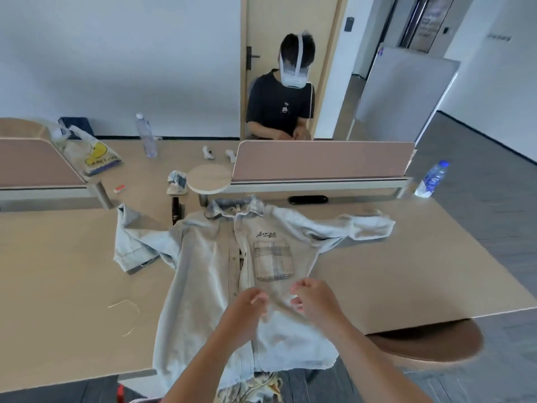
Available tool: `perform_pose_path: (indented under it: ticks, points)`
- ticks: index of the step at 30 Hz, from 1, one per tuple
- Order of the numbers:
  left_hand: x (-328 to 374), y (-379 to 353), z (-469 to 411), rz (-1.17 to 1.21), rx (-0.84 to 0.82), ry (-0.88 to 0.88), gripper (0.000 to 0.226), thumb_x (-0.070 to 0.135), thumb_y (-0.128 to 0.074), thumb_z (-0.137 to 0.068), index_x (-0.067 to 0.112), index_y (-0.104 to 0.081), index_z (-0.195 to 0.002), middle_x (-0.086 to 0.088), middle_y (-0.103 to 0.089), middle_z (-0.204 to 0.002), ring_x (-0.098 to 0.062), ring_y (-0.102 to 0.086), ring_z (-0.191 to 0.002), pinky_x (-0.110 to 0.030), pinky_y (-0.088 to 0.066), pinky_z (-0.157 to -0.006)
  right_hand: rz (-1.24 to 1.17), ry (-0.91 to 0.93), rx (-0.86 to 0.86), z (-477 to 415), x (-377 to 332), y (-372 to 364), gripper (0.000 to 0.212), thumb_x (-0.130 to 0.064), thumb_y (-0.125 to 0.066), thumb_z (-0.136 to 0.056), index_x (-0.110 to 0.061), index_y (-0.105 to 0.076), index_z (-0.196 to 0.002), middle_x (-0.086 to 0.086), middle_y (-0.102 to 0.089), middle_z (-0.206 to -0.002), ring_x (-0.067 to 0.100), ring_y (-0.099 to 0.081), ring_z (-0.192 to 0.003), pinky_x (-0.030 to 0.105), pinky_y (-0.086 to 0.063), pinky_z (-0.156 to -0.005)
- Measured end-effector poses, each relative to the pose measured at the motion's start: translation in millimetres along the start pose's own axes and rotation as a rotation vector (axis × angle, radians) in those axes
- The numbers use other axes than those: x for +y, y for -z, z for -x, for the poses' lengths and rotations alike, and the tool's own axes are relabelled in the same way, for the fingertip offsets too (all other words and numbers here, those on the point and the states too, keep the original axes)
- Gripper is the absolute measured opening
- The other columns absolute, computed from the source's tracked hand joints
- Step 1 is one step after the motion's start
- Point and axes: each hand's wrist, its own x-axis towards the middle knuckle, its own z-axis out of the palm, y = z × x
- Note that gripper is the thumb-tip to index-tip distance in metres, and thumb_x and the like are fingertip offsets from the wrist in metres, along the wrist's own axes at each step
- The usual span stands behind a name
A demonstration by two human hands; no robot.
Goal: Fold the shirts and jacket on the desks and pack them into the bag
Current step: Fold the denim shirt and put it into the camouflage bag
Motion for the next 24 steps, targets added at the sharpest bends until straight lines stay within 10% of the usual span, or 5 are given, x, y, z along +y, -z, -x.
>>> perform_pose_path:
  ticks: [9, 20, 24]
  points:
    - [87, -40, -87, -0.062, -0.039, -0.086, 0.017, 0.022, -0.056, -0.083, 0.030, -0.068, -0.074, 0.011, -0.068, -0.068, -0.017, -0.064, -0.071, -0.031, -0.043, -0.069, -0.014, 0.001, 0.103, -84, -12, 113, 0.010, -0.026, -0.060, -0.077, -0.018, -0.059, -0.071, 0.005, -0.056, -0.063, 0.018, -0.055, -0.059, 0.034, -0.044, -0.060]
    - [167, -153, -321, -0.293, -0.005, -0.058, 0.020, 0.027, -0.051, -0.095, 0.028, -0.064, -0.111, 0.007, -0.068, -0.111, -0.009, -0.065, -0.096, -0.030, -0.048, -0.071, -0.153, -0.096, 0.176, -338, 23, 229, 0.015, -0.016, -0.053, -0.092, -0.009, -0.066, -0.089, 0.009, -0.072, -0.086, 0.020, -0.068, -0.073, 0.046, -0.058, -0.079]
    - [182, -195, -387, -0.330, 0.003, -0.024, 0.020, 0.027, -0.050, -0.097, 0.026, -0.063, -0.112, 0.004, -0.069, -0.105, -0.015, -0.064, -0.085, -0.024, -0.041, -0.060, -0.122, -0.126, 0.184, -395, 36, 254, 0.021, -0.015, -0.047, -0.092, -0.002, -0.063, -0.096, 0.005, -0.067, -0.077, 0.024, -0.069, -0.077, 0.032, -0.047, -0.062]
